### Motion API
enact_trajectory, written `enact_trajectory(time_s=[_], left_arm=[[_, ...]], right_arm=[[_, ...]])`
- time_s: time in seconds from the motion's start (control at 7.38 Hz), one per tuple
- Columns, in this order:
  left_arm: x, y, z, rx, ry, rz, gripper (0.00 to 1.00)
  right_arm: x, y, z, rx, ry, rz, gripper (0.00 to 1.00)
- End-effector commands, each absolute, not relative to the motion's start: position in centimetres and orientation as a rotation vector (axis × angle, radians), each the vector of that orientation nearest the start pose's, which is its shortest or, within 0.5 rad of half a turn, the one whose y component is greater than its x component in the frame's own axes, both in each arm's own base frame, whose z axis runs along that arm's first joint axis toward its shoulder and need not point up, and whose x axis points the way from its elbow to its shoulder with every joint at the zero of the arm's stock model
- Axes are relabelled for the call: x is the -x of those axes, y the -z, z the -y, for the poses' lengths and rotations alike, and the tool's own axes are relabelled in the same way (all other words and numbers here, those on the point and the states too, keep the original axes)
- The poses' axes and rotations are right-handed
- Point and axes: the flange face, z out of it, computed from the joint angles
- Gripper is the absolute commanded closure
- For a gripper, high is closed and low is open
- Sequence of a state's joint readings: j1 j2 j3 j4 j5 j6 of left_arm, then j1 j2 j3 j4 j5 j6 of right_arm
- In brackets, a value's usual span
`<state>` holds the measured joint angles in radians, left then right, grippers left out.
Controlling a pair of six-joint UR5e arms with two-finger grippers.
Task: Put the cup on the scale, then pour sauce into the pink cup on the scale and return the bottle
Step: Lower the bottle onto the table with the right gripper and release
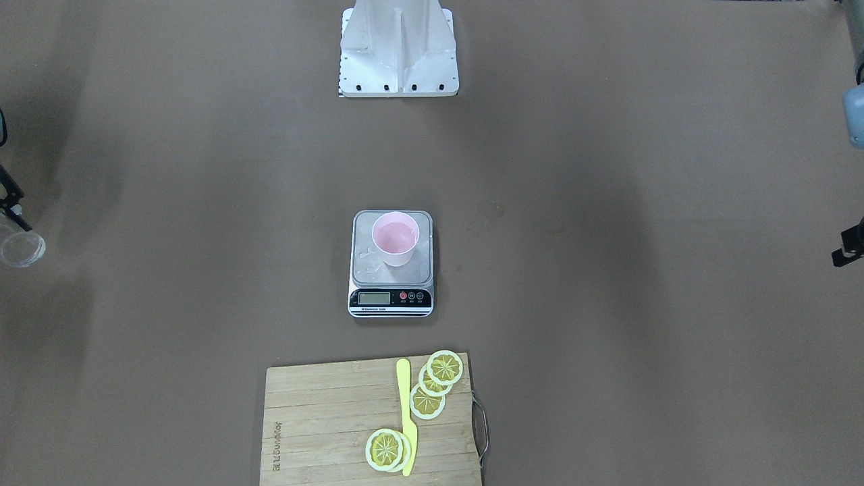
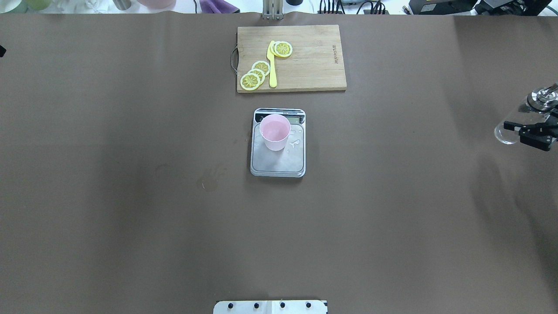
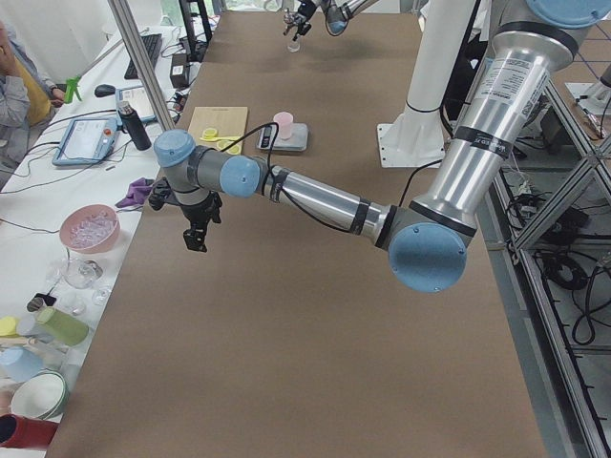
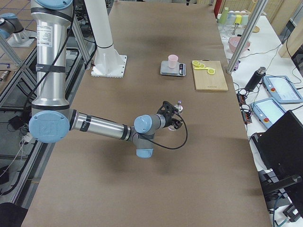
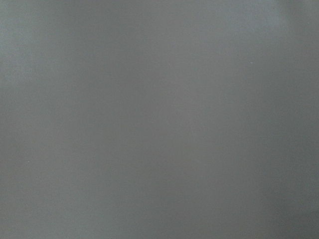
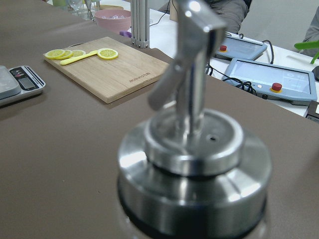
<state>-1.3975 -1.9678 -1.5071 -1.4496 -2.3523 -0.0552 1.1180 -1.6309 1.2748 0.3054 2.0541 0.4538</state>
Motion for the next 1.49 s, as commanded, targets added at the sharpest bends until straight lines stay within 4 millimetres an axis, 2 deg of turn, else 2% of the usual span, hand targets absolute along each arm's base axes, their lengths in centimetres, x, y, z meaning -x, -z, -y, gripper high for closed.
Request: enact_trajectory(time_s=[0.0, 0.54, 1.22, 1.35], left_arm=[[-4.9, -47.1, 64.8, -0.116, -0.195, -0.797, 0.02], [-4.9, -46.5, 64.6, -0.124, -0.196, -0.798, 0.02], [-4.7, -46.4, 64.6, -0.126, -0.194, -0.798, 0.02], [-4.7, -46.4, 64.6, -0.126, -0.194, -0.798, 0.02]], right_arm=[[10.9, -64.3, 41.9, -1.16, 0.321, 1.064, 1.0], [11.3, -68.0, 40.6, -1.05, 0.366, 1.08, 1.0], [11.7, -68.9, 40.2, -1.038, 0.387, 1.073, 1.0], [12.4, -68.8, 40.2, -1.035, 0.4, 1.079, 1.0]])
